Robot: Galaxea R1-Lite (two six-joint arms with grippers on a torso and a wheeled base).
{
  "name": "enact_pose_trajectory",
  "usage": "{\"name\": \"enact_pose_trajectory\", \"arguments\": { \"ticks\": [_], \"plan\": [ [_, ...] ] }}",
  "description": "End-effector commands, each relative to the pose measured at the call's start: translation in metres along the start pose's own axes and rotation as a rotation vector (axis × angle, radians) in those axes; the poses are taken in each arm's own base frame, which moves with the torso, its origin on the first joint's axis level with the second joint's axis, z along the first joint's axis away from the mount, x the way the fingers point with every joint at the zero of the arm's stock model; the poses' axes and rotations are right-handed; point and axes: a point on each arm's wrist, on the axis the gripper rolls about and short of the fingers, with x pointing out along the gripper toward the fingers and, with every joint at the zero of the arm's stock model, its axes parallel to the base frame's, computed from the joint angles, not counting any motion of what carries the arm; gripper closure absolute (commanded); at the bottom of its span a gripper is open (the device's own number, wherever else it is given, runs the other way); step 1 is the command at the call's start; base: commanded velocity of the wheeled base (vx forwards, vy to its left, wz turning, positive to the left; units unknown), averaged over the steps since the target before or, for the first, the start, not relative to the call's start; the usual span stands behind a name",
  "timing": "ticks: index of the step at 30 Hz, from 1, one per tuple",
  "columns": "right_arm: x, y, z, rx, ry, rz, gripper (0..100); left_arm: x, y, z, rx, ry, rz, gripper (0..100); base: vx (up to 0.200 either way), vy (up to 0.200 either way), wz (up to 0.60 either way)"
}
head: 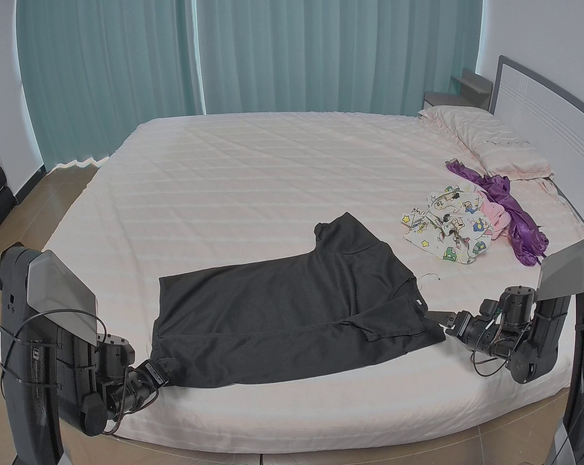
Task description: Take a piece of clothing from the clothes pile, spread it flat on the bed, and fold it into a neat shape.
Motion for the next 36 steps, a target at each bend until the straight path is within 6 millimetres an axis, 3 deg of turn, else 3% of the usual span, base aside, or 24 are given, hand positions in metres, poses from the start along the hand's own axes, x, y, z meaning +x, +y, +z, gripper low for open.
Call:
{"name": "enact_pose_trajectory", "arguments": {
  "ticks": [1,4,8,13,18,21,31,32,36],
  "plan": [
    [-0.003,0.002,-0.001,-0.012,-0.001,-0.001,0,0.005,0.0,0.002,-0.002,-0.043,0.015,100,0.0,0.0,0.0],
    [-0.008,0.008,-0.001,-0.028,-0.011,-0.01,0,0.003,0.002,0.0,-0.001,-0.056,0.049,100,0.0,0.0,0.0],
    [-0.02,0.031,0.002,-0.041,-0.005,-0.022,0,0.002,0.008,-0.002,-0.004,-0.043,0.081,100,0.0,0.0,0.0],
    [-0.021,0.028,-0.005,-0.002,0.033,-0.138,0,0.001,0.009,-0.002,-0.009,-0.044,0.087,100,0.0,0.0,0.0],
    [-0.014,0.018,-0.017,0.13,0.044,-0.217,0,0.001,0.012,0.001,-0.018,-0.053,0.099,100,0.0,0.0,0.0],
    [-0.011,0.014,-0.019,0.131,0.039,-0.234,0,0.001,0.012,0.001,-0.02,-0.054,0.1,100,0.0,0.0,0.0],
    [0.028,0.012,-0.034,0.069,-0.016,-0.33,0,0.002,0.012,0.001,-0.021,-0.057,0.094,100,0.0,0.0,0.0],
    [0.029,0.012,-0.034,0.069,-0.019,-0.331,100,0.002,0.012,0.001,-0.021,-0.058,0.095,100,0.0,0.0,0.0],
    [0.028,0.01,-0.031,0.075,-0.042,-0.352,100,0.002,0.012,0.001,-0.02,-0.053,0.099,100,0.0,0.0,0.0]
  ]
}}
